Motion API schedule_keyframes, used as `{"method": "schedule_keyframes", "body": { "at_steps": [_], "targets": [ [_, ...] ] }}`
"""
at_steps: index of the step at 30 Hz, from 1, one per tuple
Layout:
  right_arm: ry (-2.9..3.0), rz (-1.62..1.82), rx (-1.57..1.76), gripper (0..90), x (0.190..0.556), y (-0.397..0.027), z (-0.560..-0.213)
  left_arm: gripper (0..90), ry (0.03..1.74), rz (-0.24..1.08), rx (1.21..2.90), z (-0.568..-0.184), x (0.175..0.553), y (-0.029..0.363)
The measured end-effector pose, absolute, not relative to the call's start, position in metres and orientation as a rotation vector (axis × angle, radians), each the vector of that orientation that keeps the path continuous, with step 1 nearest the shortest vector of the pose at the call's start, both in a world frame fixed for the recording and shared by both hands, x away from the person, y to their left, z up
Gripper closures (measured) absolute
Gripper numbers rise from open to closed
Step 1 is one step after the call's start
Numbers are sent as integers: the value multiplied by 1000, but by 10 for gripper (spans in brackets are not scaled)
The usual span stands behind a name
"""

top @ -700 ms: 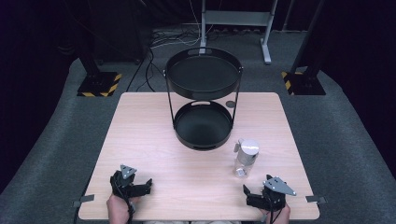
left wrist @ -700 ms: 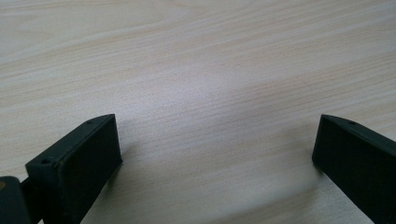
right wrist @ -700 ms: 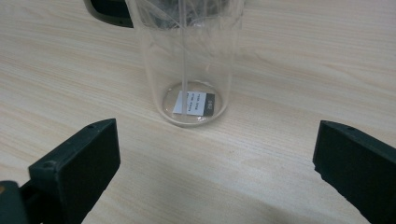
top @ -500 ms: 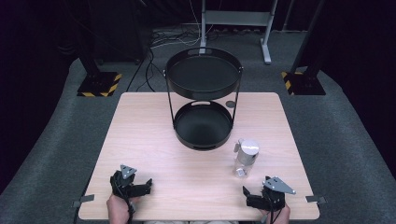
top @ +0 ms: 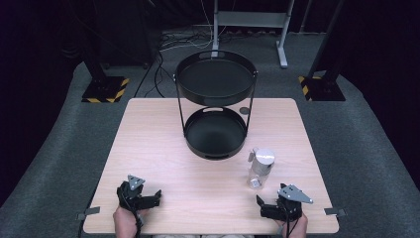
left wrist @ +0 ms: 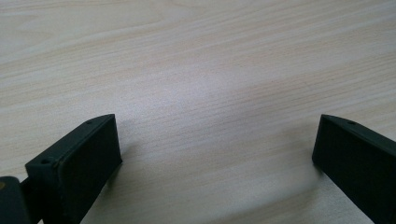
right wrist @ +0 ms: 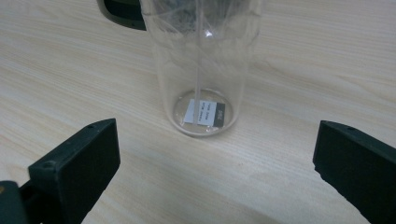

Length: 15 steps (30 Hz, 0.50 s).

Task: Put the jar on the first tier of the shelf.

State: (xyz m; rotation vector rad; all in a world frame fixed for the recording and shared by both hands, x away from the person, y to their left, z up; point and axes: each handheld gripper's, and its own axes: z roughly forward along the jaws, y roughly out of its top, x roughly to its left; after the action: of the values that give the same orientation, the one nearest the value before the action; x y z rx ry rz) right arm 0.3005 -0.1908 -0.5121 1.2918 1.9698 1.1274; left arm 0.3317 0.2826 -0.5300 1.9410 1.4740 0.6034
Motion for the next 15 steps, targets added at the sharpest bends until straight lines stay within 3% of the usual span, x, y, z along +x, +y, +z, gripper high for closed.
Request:
{"method": "schedule_keyframes", "body": {
  "at_steps": [15],
  "targets": [
    [1982, 1151, 1253, 0, 313, -180, -507, 3, 1465, 598, 1948, -530, 331, 283]
  ]
}}
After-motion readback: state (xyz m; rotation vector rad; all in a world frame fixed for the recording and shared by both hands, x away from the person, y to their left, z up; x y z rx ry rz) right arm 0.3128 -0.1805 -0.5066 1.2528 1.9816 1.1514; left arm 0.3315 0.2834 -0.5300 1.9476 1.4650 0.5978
